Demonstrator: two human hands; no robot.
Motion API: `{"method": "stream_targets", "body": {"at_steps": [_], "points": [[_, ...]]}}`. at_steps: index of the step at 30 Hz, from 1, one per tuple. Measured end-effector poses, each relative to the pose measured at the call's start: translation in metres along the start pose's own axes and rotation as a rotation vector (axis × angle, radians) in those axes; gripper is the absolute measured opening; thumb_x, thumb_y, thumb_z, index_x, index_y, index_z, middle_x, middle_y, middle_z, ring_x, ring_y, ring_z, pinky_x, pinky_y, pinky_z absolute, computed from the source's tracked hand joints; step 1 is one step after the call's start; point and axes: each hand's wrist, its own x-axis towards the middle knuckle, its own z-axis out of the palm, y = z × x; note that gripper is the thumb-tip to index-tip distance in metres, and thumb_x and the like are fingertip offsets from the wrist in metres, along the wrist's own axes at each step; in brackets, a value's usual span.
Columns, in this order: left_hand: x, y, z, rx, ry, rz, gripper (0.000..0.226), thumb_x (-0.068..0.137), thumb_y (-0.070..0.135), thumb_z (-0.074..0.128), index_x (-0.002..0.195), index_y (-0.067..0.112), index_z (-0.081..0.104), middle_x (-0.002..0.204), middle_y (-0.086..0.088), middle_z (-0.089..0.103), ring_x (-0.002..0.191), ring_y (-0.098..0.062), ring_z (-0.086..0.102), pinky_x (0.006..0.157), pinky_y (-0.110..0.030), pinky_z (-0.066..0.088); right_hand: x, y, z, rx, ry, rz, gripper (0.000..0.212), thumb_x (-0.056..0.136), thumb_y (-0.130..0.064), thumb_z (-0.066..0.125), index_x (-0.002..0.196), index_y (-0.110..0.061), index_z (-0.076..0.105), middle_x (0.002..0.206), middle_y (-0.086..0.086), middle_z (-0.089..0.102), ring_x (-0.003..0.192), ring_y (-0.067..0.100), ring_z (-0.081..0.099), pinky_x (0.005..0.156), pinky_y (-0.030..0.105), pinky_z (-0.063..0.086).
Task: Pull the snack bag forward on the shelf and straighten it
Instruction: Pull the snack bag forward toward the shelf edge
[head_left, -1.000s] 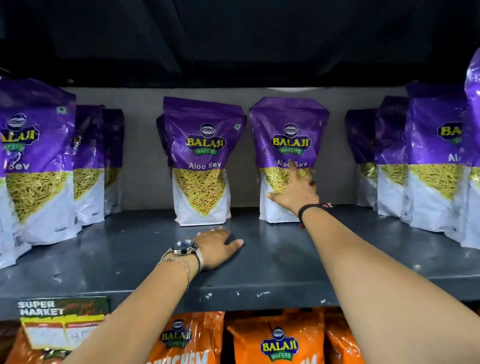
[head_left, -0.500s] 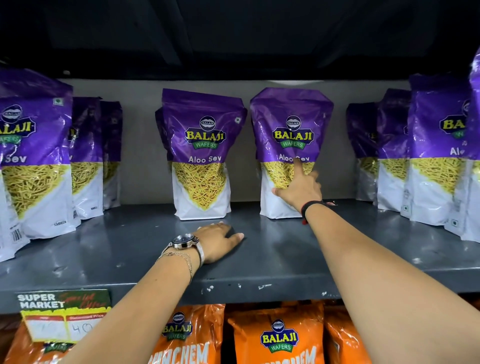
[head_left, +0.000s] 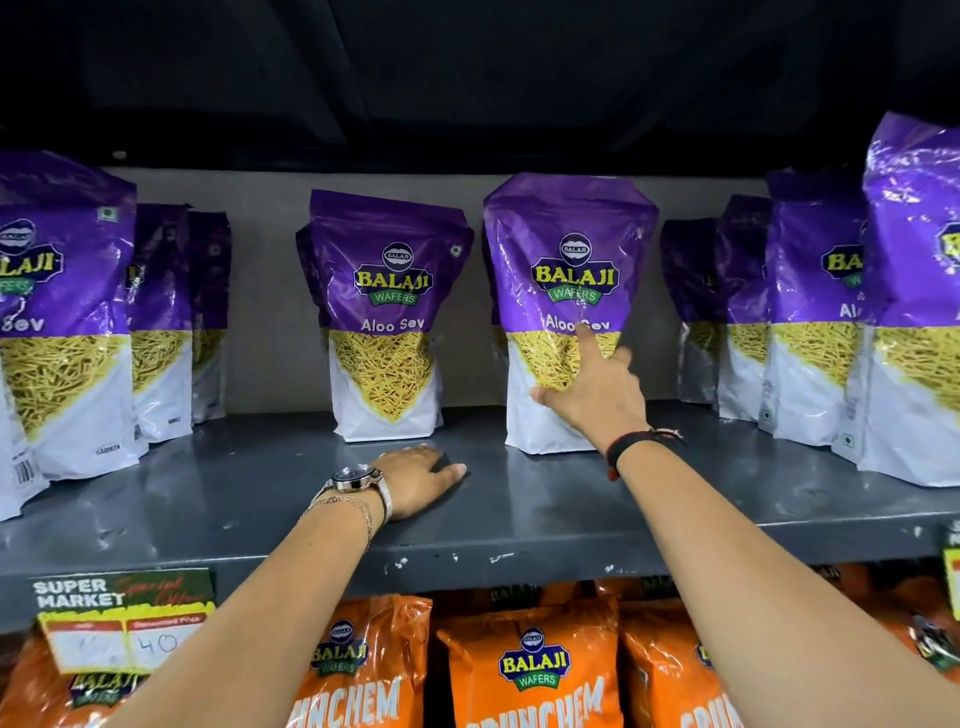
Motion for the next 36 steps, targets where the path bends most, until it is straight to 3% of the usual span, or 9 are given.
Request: {"method": "stream_targets", "body": {"at_steps": [22, 36], "points": [[-0.001, 0.003, -0.001, -0.015, -0.007, -0.012, 0.06, 0.096, 0.046, 0.025, 0.147, 0.015, 0.023, 0.158, -0.006, 0.02, 0.143, -0.023, 0.023, 0.115, -0.027, 0.02, -0.051, 0.001, -0.033, -0.137, 0.091, -0.007, 0.092, 0.073, -0.055, 0.067, 0.146, -0.032, 0.016, 0.129, 0.018, 0.039, 0.111, 0.04, 0.05, 0.084, 0.042, 0.048], [0.0, 0.001, 0.001, -0.012, 0.035, -0.008, 0.054, 0.096, 0.046, 0.028, 0.138, 0.014, 0.041, 0.149, -0.009, 0.04, 0.133, -0.027, 0.04, 0.108, -0.03, 0.031, -0.083, 0.003, -0.057, -0.202, 0.142, -0.03, 0.093, 0.07, -0.062, 0.065, 0.145, -0.036, 0.017, 0.126, 0.014, 0.042, 0.11, 0.038, 0.052, 0.08, 0.04, 0.048]]}}
